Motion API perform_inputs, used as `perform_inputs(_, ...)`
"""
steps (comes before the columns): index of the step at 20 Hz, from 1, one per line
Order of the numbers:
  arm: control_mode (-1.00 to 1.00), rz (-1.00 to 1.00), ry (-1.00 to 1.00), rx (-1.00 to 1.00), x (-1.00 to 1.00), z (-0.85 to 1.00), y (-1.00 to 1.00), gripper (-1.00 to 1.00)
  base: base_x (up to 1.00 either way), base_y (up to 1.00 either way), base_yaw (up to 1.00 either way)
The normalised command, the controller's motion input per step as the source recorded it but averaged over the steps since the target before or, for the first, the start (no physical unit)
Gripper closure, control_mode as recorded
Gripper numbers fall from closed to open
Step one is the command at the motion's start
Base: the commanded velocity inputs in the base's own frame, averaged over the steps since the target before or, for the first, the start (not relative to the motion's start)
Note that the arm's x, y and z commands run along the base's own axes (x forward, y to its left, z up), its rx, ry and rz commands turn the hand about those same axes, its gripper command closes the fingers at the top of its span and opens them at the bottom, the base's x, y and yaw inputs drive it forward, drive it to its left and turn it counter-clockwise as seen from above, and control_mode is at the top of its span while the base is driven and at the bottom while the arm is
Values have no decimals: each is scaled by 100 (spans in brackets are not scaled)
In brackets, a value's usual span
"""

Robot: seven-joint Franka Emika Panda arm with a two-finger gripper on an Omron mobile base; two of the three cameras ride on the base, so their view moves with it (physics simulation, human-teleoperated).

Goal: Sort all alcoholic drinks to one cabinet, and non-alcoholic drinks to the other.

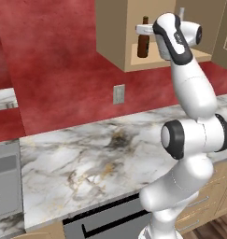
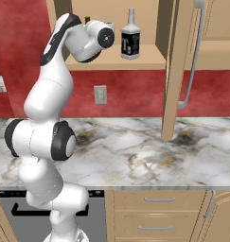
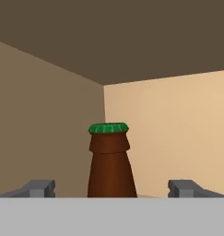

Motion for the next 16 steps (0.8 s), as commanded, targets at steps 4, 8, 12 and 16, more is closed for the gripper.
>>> perform_inputs(4, -100, 0, 0, 0, -16, 5, -4, -100, 0, 0, 0)
perform_inputs(8, -100, 0, 0, 0, -9, 7, -14, -100, 0, 0, 0)
perform_inputs(12, -100, 0, 0, 0, -23, 8, -17, -100, 0, 0, 0)
perform_inputs(16, -100, 0, 0, 0, -38, 2, -28, -100, 0, 0, 0)
